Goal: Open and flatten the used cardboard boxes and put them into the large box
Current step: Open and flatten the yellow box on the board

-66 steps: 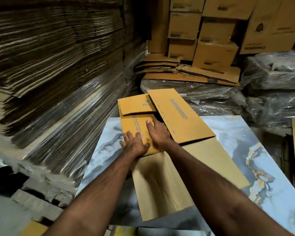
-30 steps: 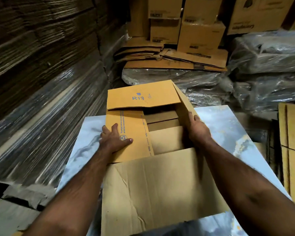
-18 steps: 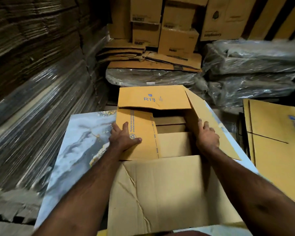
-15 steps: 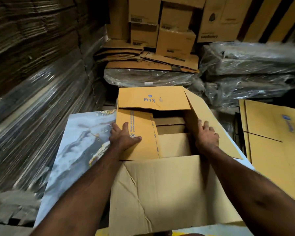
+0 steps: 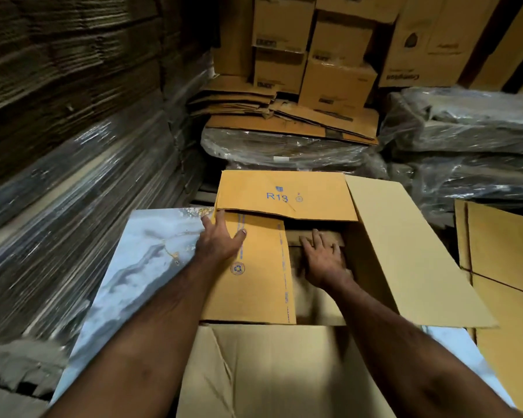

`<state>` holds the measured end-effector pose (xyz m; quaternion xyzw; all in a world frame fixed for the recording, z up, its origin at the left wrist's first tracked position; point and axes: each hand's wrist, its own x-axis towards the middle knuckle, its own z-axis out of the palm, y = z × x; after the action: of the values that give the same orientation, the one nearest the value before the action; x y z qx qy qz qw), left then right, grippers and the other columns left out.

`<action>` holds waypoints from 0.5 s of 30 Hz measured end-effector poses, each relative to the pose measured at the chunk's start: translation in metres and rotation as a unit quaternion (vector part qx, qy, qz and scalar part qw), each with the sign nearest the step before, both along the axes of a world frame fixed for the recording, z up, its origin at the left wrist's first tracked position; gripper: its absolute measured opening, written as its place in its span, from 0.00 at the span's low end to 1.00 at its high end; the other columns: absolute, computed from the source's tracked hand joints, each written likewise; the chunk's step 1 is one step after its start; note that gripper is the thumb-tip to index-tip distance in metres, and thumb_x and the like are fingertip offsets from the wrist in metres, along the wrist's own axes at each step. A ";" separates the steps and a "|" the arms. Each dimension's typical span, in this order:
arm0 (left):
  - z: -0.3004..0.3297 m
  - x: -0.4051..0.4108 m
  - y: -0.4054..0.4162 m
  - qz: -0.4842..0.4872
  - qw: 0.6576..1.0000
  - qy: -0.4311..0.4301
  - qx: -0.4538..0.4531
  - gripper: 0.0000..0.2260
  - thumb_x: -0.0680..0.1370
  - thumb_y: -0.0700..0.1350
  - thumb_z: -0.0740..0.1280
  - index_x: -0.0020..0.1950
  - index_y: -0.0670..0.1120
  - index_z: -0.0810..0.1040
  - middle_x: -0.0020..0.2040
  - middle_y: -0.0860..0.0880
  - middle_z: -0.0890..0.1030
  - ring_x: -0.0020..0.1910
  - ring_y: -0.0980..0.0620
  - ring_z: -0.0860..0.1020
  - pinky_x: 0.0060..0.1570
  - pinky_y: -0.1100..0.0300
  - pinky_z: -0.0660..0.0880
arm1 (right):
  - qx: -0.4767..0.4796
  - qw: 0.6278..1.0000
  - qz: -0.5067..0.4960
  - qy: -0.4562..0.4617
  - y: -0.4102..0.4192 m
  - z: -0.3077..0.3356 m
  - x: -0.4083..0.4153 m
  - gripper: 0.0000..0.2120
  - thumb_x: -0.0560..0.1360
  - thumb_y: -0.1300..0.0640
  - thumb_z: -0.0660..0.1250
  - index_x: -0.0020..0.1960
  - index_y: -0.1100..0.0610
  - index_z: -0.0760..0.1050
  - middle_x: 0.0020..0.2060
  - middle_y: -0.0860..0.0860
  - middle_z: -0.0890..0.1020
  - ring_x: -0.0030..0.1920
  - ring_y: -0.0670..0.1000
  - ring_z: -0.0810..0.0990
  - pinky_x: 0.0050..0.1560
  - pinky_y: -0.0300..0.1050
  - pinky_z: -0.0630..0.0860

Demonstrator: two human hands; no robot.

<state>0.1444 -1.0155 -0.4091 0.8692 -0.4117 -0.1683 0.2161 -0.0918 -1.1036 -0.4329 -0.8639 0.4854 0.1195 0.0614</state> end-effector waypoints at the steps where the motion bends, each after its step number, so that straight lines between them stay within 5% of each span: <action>1: -0.003 -0.001 -0.001 0.009 1.000 -0.012 -0.012 0.34 0.76 0.65 0.62 0.77 0.54 0.55 0.73 0.39 0.62 0.63 0.33 0.73 0.59 0.46 0.72 | 0.016 1.000 0.001 0.011 -0.011 -0.003 0.001 0.46 0.76 0.54 0.70 0.81 0.53 0.41 0.79 0.60 0.39 0.79 0.62 0.40 0.77 0.64 0.46; 4: -0.009 -0.004 -0.005 0.025 0.998 -0.064 0.000 0.35 0.77 0.66 0.59 0.79 0.52 0.54 0.70 0.41 0.66 0.61 0.36 0.75 0.55 0.48 0.74 | 0.012 1.000 -0.006 0.012 -0.038 -0.012 0.008 0.53 0.73 0.53 0.72 0.80 0.52 0.34 0.78 0.62 0.38 0.78 0.65 0.40 0.77 0.66 0.45; 7: -0.012 -0.006 -0.007 0.026 0.996 -0.083 0.016 0.37 0.77 0.66 0.59 0.81 0.52 0.51 0.69 0.42 0.66 0.61 0.37 0.75 0.55 0.47 0.74 | -0.113 0.989 0.025 -0.094 -0.067 -0.001 0.032 0.47 0.77 0.54 0.66 0.80 0.50 0.34 0.78 0.62 0.45 0.78 0.65 0.44 0.77 0.65 0.47; 10: -0.013 -0.004 -0.007 0.022 0.996 -0.088 0.028 0.36 0.77 0.66 0.59 0.80 0.53 0.51 0.68 0.43 0.66 0.61 0.37 0.74 0.56 0.46 0.74 | -0.198 0.966 0.042 -0.164 -0.115 0.033 0.072 0.42 0.78 0.55 0.62 0.80 0.48 0.36 0.79 0.59 0.36 0.78 0.63 0.37 0.77 0.61 0.41; 15: -0.014 -0.002 -0.007 0.021 0.995 -0.084 0.046 0.36 0.77 0.67 0.57 0.80 0.55 0.49 0.74 0.45 0.62 0.67 0.39 0.71 0.60 0.45 0.72 | -0.104 0.990 0.013 -0.094 -0.200 0.065 0.110 0.40 0.79 0.43 0.59 0.81 0.51 0.38 0.80 0.54 0.41 0.79 0.63 0.41 0.73 0.72 0.42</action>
<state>0.1419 -1.0225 -0.4234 0.8975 -0.4023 -0.1086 0.1443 0.0179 -1.3034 -0.3675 -0.8793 0.4759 -0.0122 0.0149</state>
